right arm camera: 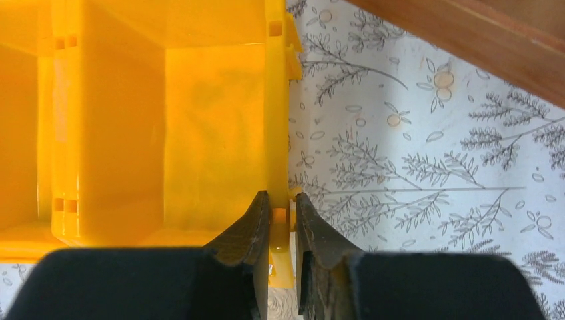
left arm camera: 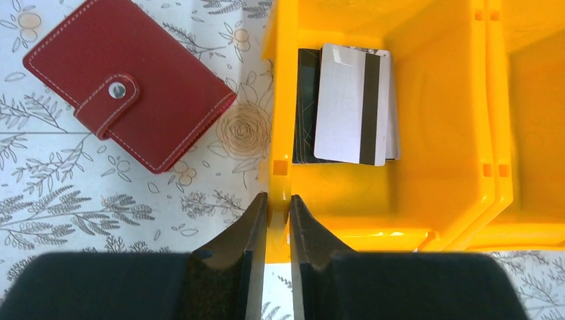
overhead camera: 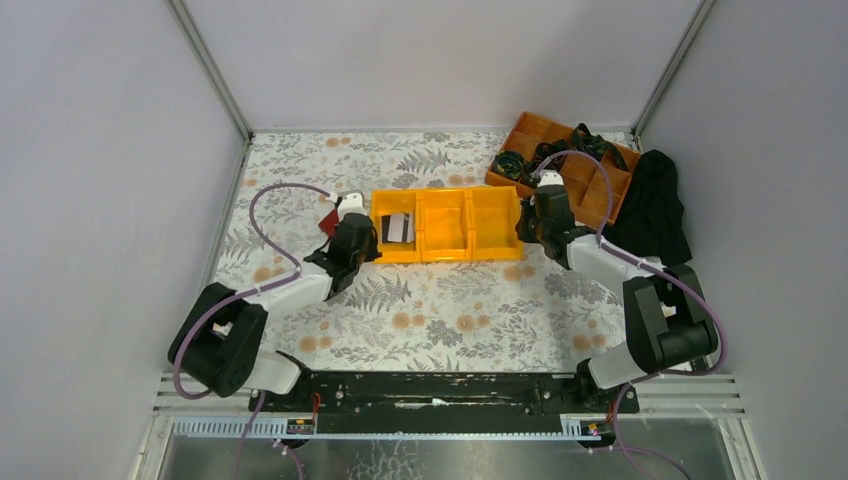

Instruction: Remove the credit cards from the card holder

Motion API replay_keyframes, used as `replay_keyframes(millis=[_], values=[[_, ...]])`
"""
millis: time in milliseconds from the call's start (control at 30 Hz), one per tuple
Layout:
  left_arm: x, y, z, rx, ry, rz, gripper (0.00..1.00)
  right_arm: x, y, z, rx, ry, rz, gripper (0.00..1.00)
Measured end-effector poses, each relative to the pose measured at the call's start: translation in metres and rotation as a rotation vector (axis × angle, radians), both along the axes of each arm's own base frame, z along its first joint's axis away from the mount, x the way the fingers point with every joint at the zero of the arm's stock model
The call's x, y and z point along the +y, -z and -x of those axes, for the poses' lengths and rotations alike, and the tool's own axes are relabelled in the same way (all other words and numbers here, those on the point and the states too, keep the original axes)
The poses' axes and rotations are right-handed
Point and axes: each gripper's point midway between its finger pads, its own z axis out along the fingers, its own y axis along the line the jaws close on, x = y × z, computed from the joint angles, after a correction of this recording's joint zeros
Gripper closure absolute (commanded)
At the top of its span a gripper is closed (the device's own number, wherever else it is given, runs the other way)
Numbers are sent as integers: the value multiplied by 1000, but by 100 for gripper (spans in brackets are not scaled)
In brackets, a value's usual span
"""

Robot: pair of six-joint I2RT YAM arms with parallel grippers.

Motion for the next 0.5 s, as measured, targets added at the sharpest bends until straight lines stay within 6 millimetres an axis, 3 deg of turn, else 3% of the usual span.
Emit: replay_keyframes(millis=[200,500], values=[[0,0,15,0,9,32,73,-1,0,15,12,-4,-19,100],[-1,1,13,19,-4,29,70,-1,0,17,17,-2,-25,96]])
